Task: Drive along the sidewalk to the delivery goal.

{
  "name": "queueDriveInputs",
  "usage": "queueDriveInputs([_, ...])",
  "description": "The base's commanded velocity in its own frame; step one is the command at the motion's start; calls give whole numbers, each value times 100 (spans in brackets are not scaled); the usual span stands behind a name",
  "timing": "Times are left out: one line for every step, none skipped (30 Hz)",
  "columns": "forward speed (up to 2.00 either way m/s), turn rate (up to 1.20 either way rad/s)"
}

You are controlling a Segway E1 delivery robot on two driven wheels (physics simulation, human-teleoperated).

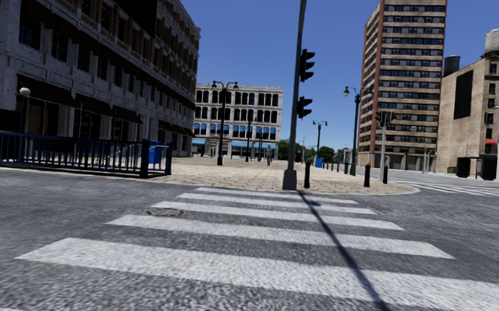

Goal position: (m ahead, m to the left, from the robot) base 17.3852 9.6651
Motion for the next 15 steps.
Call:
queueDriveInputs([200, 0])
queueDriveInputs([200, 0])
queueDriveInputs([200, 0])
queueDriveInputs([200, 0])
queueDriveInputs([200, 0])
queueDriveInputs([200, 0])
queueDriveInputs([200, 0])
queueDriveInputs([200, 0])
queueDriveInputs([200, 0])
queueDriveInputs([200, 0])
queueDriveInputs([200, 0])
queueDriveInputs([200, 0])
queueDriveInputs([200, 0])
queueDriveInputs([200, 0])
queueDriveInputs([200, 0])
